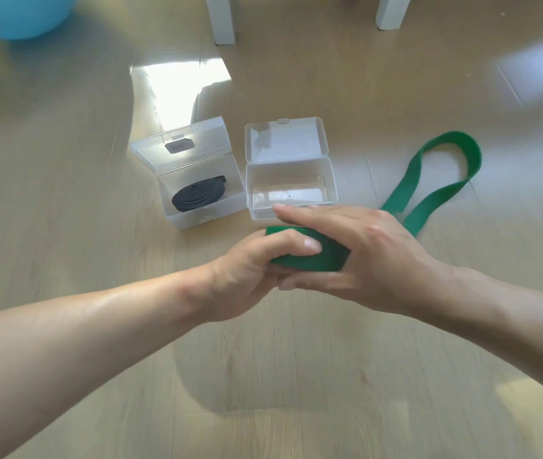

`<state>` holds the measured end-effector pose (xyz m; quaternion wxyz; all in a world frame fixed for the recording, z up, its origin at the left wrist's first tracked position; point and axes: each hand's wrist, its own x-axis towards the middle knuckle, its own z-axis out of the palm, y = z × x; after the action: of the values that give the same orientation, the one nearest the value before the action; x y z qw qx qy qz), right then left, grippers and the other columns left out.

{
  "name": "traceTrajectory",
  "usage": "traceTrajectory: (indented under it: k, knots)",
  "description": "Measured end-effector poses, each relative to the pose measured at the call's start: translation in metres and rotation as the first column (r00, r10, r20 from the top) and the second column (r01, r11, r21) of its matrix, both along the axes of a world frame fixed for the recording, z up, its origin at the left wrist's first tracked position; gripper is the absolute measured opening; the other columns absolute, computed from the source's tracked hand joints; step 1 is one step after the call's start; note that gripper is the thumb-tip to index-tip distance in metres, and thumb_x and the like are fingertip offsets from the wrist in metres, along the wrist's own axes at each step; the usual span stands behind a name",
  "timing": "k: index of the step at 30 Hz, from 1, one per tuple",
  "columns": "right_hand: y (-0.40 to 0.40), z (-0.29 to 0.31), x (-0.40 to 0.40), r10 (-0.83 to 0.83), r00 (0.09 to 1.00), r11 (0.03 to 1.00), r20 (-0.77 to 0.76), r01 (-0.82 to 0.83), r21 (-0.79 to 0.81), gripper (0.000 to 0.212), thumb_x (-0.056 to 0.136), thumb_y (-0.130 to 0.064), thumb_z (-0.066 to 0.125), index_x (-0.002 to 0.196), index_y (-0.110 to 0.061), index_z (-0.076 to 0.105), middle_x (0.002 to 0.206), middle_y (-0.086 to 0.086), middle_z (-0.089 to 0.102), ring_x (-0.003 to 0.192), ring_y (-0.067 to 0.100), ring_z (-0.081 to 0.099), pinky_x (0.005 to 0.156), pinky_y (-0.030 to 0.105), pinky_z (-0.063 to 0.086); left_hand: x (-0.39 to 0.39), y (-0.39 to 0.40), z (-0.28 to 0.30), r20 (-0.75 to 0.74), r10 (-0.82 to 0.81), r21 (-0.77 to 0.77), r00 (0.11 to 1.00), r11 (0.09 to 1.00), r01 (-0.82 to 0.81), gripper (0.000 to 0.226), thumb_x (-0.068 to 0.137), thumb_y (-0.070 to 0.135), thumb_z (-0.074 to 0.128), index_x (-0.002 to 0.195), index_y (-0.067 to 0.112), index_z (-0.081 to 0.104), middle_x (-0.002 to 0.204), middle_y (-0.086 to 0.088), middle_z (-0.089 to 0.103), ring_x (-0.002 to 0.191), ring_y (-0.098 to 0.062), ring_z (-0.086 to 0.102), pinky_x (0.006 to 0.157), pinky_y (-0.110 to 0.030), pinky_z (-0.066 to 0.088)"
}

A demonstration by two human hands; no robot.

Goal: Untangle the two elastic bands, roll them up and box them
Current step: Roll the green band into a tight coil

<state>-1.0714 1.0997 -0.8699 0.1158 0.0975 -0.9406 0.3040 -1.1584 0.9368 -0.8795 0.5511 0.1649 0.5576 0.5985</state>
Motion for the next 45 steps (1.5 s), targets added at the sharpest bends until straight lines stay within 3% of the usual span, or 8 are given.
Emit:
traceTrajectory:
  k: [7,13,16,20,28,33,39,45]
  knots:
    - [0.006,-0.012,0.006,-0.061,0.998,0.998,-0.005,0.061,-0.003,0.069,0.083,-0.06,0.062,0.139,-0.019,0.059,0.127,-0.006,0.07,0.116,0.01,0.066,0.09,0.036,0.056,-0.001,0.001,-0.003,0.029,0.037,-0.035,0.999,0.999,-0.036,0.065,0.081,0.032,0.063,0.141,0.007,0.058,0.133,-0.029,0.062,0.126,-0.05,0.055,0.119,-0.064,0.031]
    - [-0.002,-0.01,0.008,-0.162,0.986,0.977,0.029,0.156,0.142,0.068,0.091,-0.064,0.045,0.145,-0.023,0.051,0.13,-0.007,0.069,0.117,0.017,0.066,0.095,0.034,0.056,0.0,0.002,-0.006,-0.015,0.139,-0.077,0.99,0.987,-0.14,0.057,0.077,0.038,0.067,0.125,0.007,0.069,0.116,-0.015,0.073,0.111,-0.031,0.065,0.115,-0.058,0.04]
    - [-0.007,-0.01,0.008,-0.232,0.972,0.959,0.027,0.225,0.171,0.061,0.089,-0.065,0.052,0.14,-0.031,0.055,0.133,-0.011,0.066,0.104,0.011,0.072,0.073,0.026,0.056,-0.002,0.002,-0.009,-0.084,0.173,-0.062,0.981,0.982,-0.179,0.043,0.078,0.032,0.068,0.114,0.009,0.073,0.105,-0.011,0.076,0.102,-0.022,0.071,0.097,-0.043,0.054]
    - [-0.006,-0.01,0.002,-0.199,0.972,0.974,0.128,0.211,-0.088,0.068,0.08,-0.07,0.055,0.137,-0.034,0.058,0.131,-0.015,0.067,0.113,0.008,0.068,0.088,0.037,0.058,-0.002,0.001,-0.007,0.02,0.175,0.011,0.984,0.984,-0.175,0.05,0.076,0.029,0.066,0.12,0.005,0.07,0.109,-0.008,0.076,0.101,-0.018,0.073,0.083,-0.029,0.058]
    - [-0.008,-0.006,-0.004,-0.115,0.984,0.931,0.135,0.154,-0.33,0.075,0.069,-0.063,0.072,0.134,-0.026,0.064,0.136,-0.01,0.063,0.125,-0.004,0.057,0.105,0.023,0.048,-0.009,-0.001,0.0,0.13,0.056,0.06,0.99,0.996,-0.064,0.051,0.081,0.028,0.06,0.126,0.003,0.064,0.12,-0.014,0.072,0.115,-0.025,0.068,0.1,-0.035,0.054]
    - [0.003,-0.007,-0.004,-0.2,0.98,0.975,0.005,0.2,-0.1,0.048,0.081,-0.051,0.071,0.123,-0.027,0.07,0.11,-0.007,0.077,0.096,0.013,0.074,0.077,0.04,0.061,-0.013,0.003,0.006,-0.24,-0.074,-0.188,0.968,0.982,0.028,0.064,0.077,0.045,0.07,0.135,0.019,0.062,0.133,-0.008,0.069,0.131,-0.029,0.059,0.118,-0.058,0.037]
    - [0.002,-0.014,-0.014,-0.12,0.972,0.958,-0.203,0.167,0.235,0.044,0.08,-0.041,0.077,0.116,-0.015,0.074,0.118,0.003,0.075,0.115,0.018,0.069,0.105,0.043,0.05,0.007,0.018,0.013,-0.479,0.097,-0.298,0.873,0.917,-0.265,0.037,0.068,0.053,0.071,0.104,0.046,0.074,0.098,0.014,0.08,0.099,-0.005,0.073,0.096,-0.036,0.057]
    - [-0.015,-0.007,-0.003,-0.158,0.98,0.984,-0.125,0.166,0.062,0.046,0.075,-0.033,0.083,0.117,-0.017,0.073,0.112,-0.002,0.077,0.118,0.014,0.067,0.103,0.042,0.052,0.01,0.011,0.013,-0.439,0.073,-0.271,0.896,0.94,-0.209,0.019,0.064,0.049,0.07,0.079,0.038,0.076,0.076,0.014,0.075,0.078,-0.001,0.07,0.074,-0.021,0.053]
